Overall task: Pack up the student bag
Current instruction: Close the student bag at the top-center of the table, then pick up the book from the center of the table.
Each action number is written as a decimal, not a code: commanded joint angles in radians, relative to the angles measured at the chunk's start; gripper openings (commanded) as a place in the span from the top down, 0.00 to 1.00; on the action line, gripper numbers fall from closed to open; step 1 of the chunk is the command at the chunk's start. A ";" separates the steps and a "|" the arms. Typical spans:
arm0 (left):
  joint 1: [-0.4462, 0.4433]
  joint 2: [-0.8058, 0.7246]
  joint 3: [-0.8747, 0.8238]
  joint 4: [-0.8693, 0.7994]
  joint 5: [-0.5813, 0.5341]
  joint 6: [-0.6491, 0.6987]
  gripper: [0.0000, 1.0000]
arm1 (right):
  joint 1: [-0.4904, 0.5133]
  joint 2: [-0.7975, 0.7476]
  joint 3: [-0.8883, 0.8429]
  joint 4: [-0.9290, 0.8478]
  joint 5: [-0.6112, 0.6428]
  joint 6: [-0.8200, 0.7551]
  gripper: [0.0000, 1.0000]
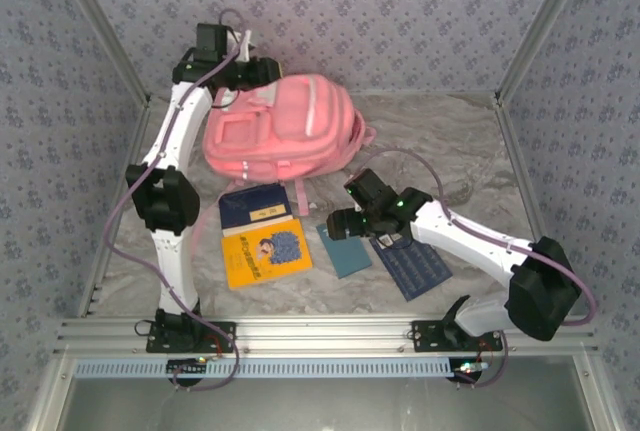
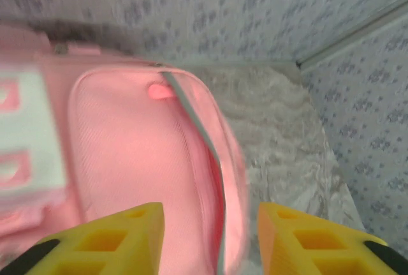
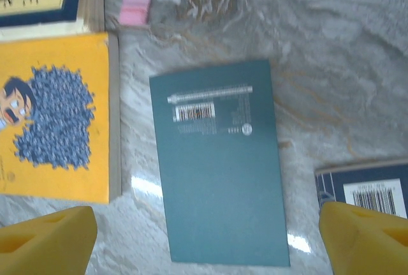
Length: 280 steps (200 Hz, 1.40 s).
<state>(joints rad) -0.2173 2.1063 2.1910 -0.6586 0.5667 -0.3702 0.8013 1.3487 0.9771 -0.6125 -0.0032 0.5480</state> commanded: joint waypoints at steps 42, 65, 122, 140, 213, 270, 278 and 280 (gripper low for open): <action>-0.125 -0.418 -0.652 0.261 -0.009 -0.129 0.47 | 0.024 -0.153 -0.187 0.006 -0.143 0.073 0.21; -0.237 -0.448 -0.793 0.290 -0.017 -0.139 0.44 | 0.026 -0.189 -0.295 0.110 -0.213 0.141 0.22; -0.416 -0.334 -0.945 0.376 -0.056 -0.171 0.44 | 0.027 -0.199 -0.528 0.437 -0.336 0.345 0.23; -0.447 -0.296 -0.957 0.385 -0.074 -0.176 0.44 | 0.019 -0.195 -0.544 0.465 -0.317 0.355 0.22; -0.473 -0.241 -1.056 0.442 -0.145 -0.217 0.47 | -0.039 -0.109 -0.570 0.607 -0.312 0.398 0.23; -0.484 -0.227 -1.119 0.491 -0.135 -0.230 0.47 | -0.053 -0.108 -0.536 0.618 -0.344 0.393 0.23; -0.486 -0.226 -1.122 0.496 -0.133 -0.233 0.47 | -0.058 -0.104 -0.528 0.616 -0.345 0.393 0.23; -0.487 -0.227 -1.123 0.498 -0.131 -0.235 0.47 | -0.059 -0.103 -0.527 0.616 -0.346 0.392 0.23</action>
<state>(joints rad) -0.6899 1.8606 1.0779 -0.2043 0.4301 -0.5961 0.7471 1.1934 0.4313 -0.2028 -0.3645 0.9504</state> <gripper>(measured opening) 0.532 0.767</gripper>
